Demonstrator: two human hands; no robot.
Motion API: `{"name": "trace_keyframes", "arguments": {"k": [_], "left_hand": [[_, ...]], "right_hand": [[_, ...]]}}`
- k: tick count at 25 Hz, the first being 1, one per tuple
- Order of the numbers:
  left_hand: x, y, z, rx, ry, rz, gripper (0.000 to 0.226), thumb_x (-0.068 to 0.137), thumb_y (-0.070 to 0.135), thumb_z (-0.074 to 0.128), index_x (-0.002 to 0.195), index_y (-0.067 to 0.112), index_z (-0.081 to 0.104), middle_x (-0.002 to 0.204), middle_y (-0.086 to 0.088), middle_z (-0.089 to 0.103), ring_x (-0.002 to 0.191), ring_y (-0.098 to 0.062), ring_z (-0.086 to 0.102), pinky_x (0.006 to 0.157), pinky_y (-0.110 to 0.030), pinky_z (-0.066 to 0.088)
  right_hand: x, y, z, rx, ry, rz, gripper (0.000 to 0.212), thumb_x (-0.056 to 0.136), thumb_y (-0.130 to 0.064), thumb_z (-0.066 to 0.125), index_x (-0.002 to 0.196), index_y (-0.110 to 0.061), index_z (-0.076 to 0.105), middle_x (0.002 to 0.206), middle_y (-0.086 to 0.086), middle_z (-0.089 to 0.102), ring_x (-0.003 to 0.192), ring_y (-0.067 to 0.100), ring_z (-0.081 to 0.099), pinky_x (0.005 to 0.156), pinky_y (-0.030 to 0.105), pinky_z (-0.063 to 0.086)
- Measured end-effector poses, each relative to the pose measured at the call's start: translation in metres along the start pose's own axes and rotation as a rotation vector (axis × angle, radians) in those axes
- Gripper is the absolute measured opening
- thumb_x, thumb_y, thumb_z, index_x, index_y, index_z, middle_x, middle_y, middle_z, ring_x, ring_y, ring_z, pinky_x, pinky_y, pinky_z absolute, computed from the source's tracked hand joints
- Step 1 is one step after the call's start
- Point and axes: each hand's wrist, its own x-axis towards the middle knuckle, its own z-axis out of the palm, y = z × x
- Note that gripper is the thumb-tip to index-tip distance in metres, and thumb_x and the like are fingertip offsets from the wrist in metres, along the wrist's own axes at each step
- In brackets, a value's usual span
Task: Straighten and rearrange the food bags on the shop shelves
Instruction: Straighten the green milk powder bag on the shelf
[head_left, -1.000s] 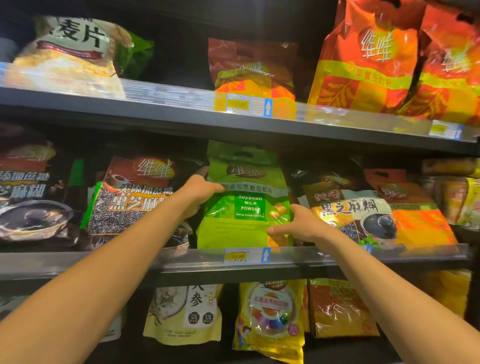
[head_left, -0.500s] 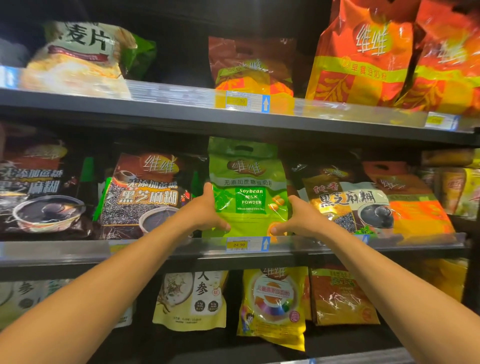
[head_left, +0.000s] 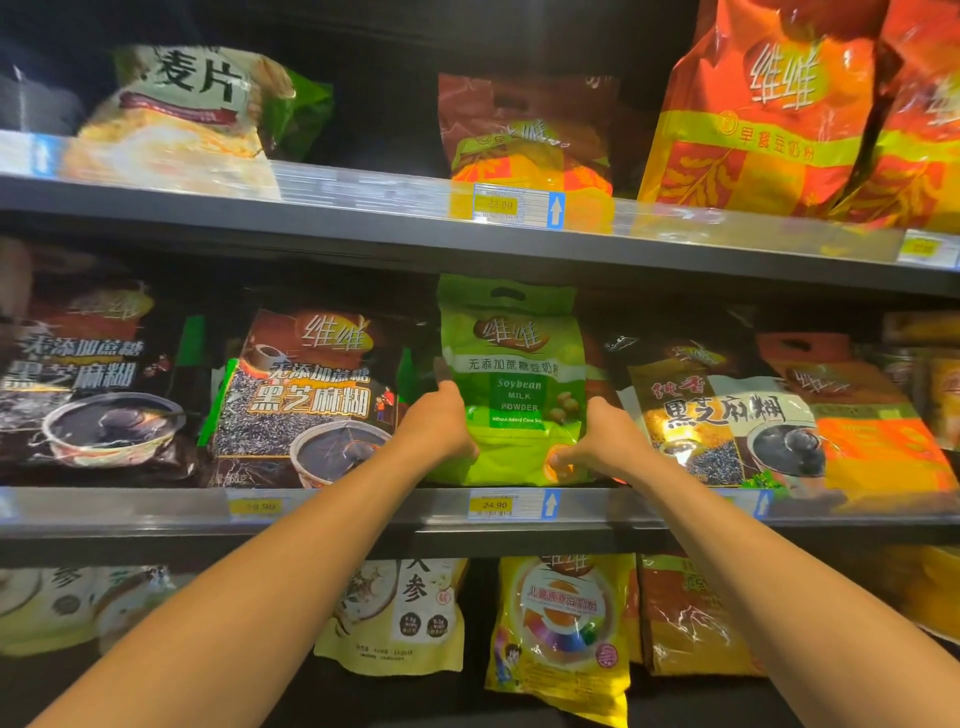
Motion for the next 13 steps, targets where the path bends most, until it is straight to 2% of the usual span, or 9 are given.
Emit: {"name": "trace_keyframes", "arguments": {"k": [3, 9, 11, 13], "left_hand": [[0.009, 0.002, 0.001, 0.008, -0.013, -0.018, 0.092, 0.083, 0.026, 0.087, 0.149, -0.005, 0.031, 0.119, -0.018, 0.069, 0.108, -0.034, 0.070, 0.092, -0.043, 0.060], [0.010, 0.004, 0.003, 0.005, -0.018, -0.039, 0.097, 0.084, 0.020, 0.084, 0.154, -0.004, 0.021, 0.117, -0.020, 0.069, 0.108, -0.036, 0.070, 0.091, -0.044, 0.061], [0.006, 0.005, 0.004, -0.002, 0.010, -0.032, 0.090, 0.084, 0.017, 0.083, 0.151, -0.003, 0.027, 0.122, -0.020, 0.065, 0.111, -0.037, 0.068, 0.089, -0.042, 0.059], [0.001, 0.005, 0.006, 0.022, 0.062, -0.006, 0.085, 0.085, 0.014, 0.082, 0.150, -0.003, 0.029, 0.134, -0.023, 0.056, 0.121, -0.040, 0.062, 0.094, -0.043, 0.056]], "right_hand": [[0.003, -0.003, 0.002, -0.040, 0.002, 0.014, 0.073, 0.067, -0.050, 0.093, 0.109, -0.014, 0.045, 0.106, 0.005, 0.057, 0.096, 0.025, 0.057, 0.070, 0.034, 0.045], [0.003, -0.005, 0.006, -0.107, 0.038, 0.036, 0.083, 0.066, -0.052, 0.092, 0.124, -0.009, 0.050, 0.121, 0.010, 0.059, 0.105, 0.028, 0.058, 0.077, 0.038, 0.050], [-0.001, -0.009, 0.006, -0.157, 0.056, 0.047, 0.086, 0.067, -0.055, 0.090, 0.129, -0.010, 0.050, 0.127, 0.011, 0.056, 0.114, 0.031, 0.059, 0.085, 0.042, 0.054], [-0.005, -0.013, 0.004, -0.211, 0.088, 0.045, 0.087, 0.069, -0.056, 0.088, 0.133, -0.011, 0.050, 0.131, 0.010, 0.054, 0.123, 0.031, 0.055, 0.092, 0.044, 0.053]]}}
